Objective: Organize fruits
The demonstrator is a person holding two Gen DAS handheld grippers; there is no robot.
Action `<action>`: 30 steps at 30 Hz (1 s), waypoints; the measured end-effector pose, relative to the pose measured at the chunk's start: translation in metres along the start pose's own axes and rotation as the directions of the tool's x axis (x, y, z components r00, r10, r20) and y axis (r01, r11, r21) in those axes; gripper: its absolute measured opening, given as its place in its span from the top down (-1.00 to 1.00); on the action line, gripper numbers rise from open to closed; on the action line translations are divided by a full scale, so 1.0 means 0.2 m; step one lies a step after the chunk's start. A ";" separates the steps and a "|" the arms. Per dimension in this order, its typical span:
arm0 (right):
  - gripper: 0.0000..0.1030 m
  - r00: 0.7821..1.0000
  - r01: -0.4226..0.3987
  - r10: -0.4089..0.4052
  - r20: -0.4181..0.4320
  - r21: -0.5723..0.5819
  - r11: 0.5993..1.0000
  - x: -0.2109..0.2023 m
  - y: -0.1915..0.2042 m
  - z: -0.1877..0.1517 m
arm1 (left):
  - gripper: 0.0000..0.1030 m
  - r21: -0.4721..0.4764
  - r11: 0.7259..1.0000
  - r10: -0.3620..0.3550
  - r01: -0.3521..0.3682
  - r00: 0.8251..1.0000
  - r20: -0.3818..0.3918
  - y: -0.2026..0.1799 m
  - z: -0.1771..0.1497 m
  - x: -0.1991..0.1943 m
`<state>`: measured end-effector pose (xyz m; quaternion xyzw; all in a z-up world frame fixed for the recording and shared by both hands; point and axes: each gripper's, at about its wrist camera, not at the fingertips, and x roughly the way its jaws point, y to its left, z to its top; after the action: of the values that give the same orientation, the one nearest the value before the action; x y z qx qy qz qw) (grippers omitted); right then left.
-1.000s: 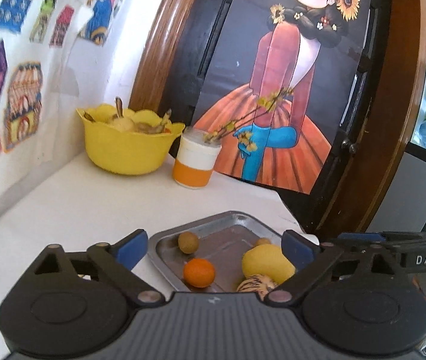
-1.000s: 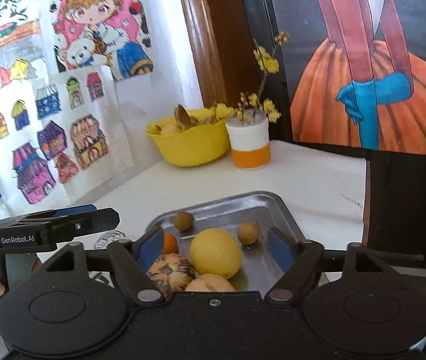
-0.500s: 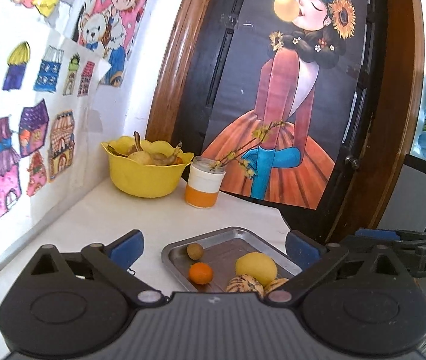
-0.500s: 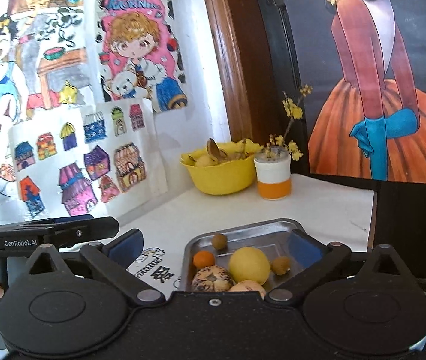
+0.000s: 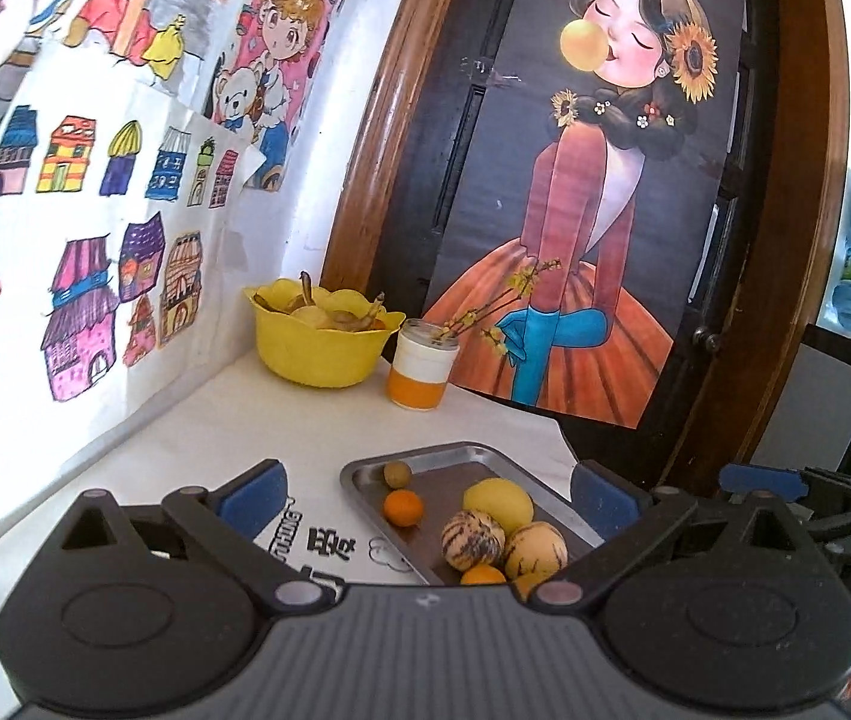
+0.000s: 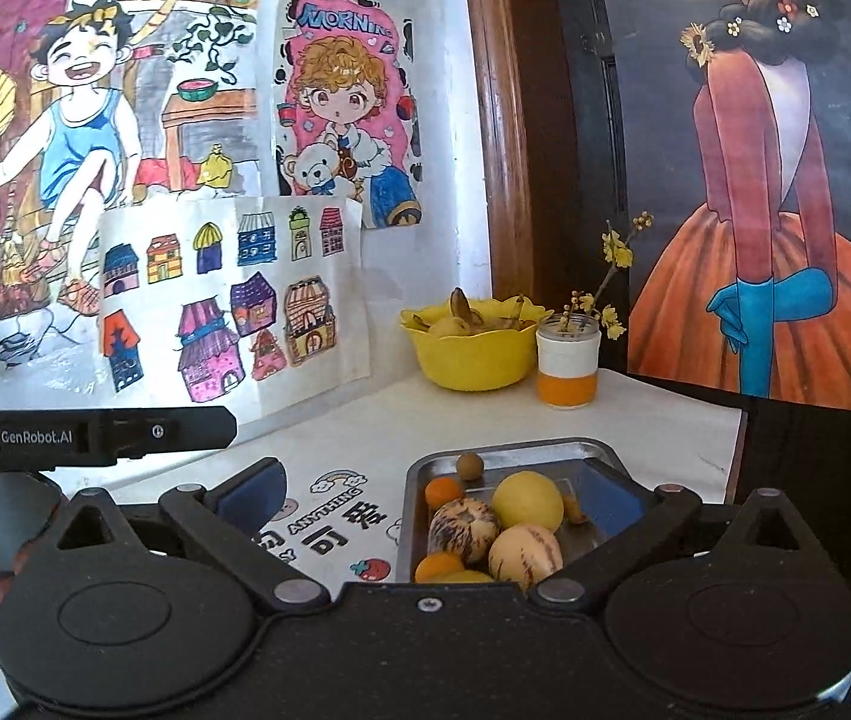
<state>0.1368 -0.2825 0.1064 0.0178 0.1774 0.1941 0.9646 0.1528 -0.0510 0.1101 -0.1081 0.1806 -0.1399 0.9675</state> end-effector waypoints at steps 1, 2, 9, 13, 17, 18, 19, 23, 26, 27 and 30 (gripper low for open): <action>-0.99 1.000 -0.002 0.002 0.000 0.004 1.000 -0.01 0.01 0.00 | -0.99 -0.003 1.000 0.002 -0.002 1.000 0.001 0.00 0.00 -0.01; -0.99 1.000 -0.003 0.003 0.001 0.006 1.000 -0.02 0.01 -0.01 | -0.99 -0.005 1.000 0.004 -0.004 1.000 0.003 0.00 -0.01 -0.03; -0.99 1.000 0.009 -0.009 0.026 0.003 1.000 -0.09 0.05 -0.04 | -0.99 -0.025 1.000 0.019 -0.019 1.000 0.014 0.01 -0.04 -0.09; -0.99 0.999 0.018 -0.018 0.043 -0.002 1.000 -0.12 0.08 -0.06 | -0.99 -0.029 0.999 0.030 -0.030 0.999 0.014 0.01 -0.05 -0.11; -0.99 0.998 0.026 -0.026 0.058 -0.003 1.000 -0.14 0.11 -0.09 | -0.99 -0.019 0.999 0.044 -0.044 0.999 0.015 0.01 -0.08 -0.13; -0.99 0.998 0.028 -0.028 0.062 -0.005 1.000 -0.15 0.11 -0.10 | -0.99 -0.016 0.999 0.048 -0.048 0.999 0.017 0.01 -0.08 -0.14; -0.99 0.997 0.030 -0.030 0.066 -0.007 1.000 -0.15 0.12 -0.10 | -0.99 -0.015 0.999 0.052 -0.051 0.998 0.018 0.01 -0.09 -0.14; -0.99 0.997 0.039 -0.036 0.073 -0.032 0.999 -0.16 0.17 -0.14 | -0.99 -0.023 0.998 0.062 -0.061 0.998 0.013 0.02 -0.12 -0.16; -0.99 0.997 0.049 -0.045 0.064 -0.058 0.997 -0.15 0.20 -0.17 | -0.99 -0.032 0.997 0.069 -0.069 0.998 0.011 0.03 -0.14 -0.17; -0.99 0.997 0.051 -0.047 0.063 -0.062 0.997 -0.14 0.20 -0.18 | -0.99 -0.030 0.997 0.073 -0.072 0.997 0.014 0.04 -0.14 -0.18; -0.99 0.997 0.058 -0.054 0.060 -0.064 0.996 -0.14 0.23 -0.21 | -0.99 -0.017 0.996 0.089 -0.088 0.996 0.021 0.04 -0.17 -0.19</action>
<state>0.0824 -0.2526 0.0816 -0.0132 0.1432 0.1721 0.9745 0.1077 -0.0368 0.0889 -0.1093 0.1760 -0.0942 0.9738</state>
